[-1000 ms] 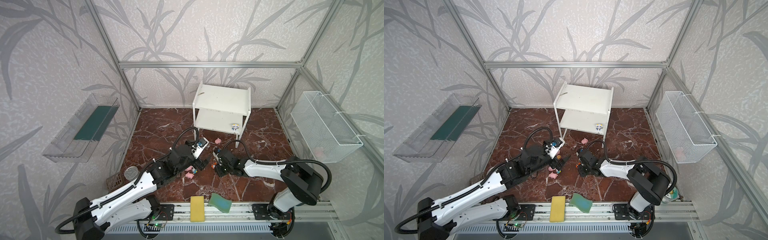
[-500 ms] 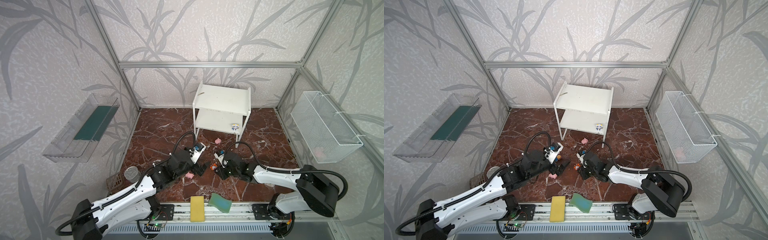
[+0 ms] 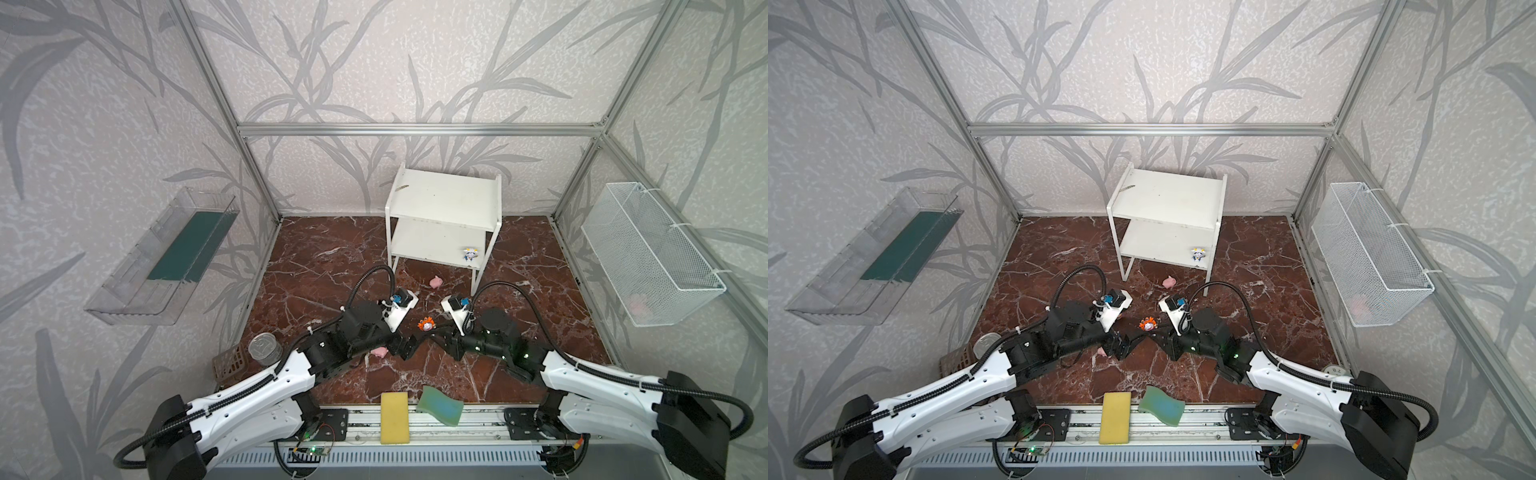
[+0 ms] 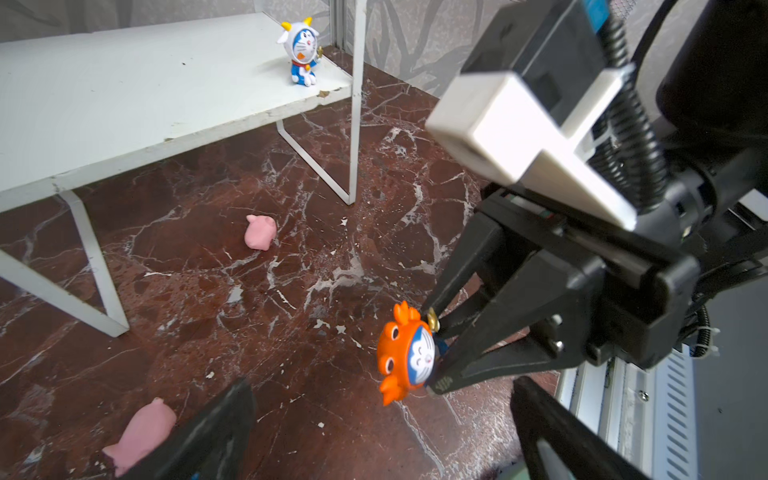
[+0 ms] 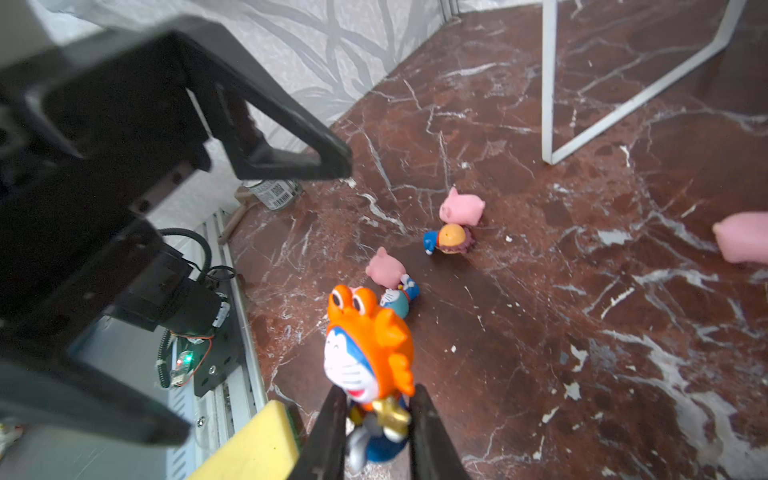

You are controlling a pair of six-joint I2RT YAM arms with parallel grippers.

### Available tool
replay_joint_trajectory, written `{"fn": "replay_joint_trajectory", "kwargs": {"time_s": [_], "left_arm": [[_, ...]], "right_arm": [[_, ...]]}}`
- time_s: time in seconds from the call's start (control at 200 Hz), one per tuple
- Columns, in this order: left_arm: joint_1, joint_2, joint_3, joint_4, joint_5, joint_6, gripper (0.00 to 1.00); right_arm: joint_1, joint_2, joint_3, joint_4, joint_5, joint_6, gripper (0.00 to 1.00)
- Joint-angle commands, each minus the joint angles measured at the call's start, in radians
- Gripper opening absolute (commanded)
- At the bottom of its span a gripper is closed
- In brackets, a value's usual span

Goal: Place and organize the plastic toys onto the shelf
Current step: 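Close the left gripper on the orange crab-hat figurine held by the right gripper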

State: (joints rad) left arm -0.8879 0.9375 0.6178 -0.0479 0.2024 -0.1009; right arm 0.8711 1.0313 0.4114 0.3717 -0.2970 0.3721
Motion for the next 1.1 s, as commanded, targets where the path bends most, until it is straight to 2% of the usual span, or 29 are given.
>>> {"fn": "replay_joint_trajectory", "kwargs": {"time_s": [0.0, 0.17, 0.37, 0.495, 0.685, 0.96, 1.095], "left_arm": [[0.003, 0.008, 0.040, 0.017, 0.092, -0.009, 0.94], [0.016, 0.008, 0.054, 0.027, 0.128, -0.015, 0.89], [0.047, -0.004, 0.051, 0.071, 0.221, -0.047, 0.83], [0.061, 0.005, 0.059, 0.066, 0.260, -0.055, 0.74], [0.067, 0.020, 0.068, 0.062, 0.301, -0.061, 0.73], [0.073, 0.039, 0.079, 0.062, 0.321, -0.063, 0.54], [0.079, 0.051, 0.087, 0.060, 0.329, -0.062, 0.49]], "right_arm": [[-0.002, -0.045, -0.014, 0.060, -0.045, -0.022, 0.19], [-0.002, -0.084, -0.036, 0.099, -0.076, -0.026, 0.19], [-0.001, -0.100, -0.049, 0.121, -0.093, -0.030, 0.19], [-0.001, -0.115, -0.054, 0.129, -0.094, -0.033, 0.19], [-0.001, -0.126, -0.050, 0.131, -0.097, -0.040, 0.19], [-0.001, -0.129, -0.048, 0.148, -0.106, -0.044, 0.18], [0.000, -0.138, -0.048, 0.151, -0.113, -0.047, 0.18]]}}
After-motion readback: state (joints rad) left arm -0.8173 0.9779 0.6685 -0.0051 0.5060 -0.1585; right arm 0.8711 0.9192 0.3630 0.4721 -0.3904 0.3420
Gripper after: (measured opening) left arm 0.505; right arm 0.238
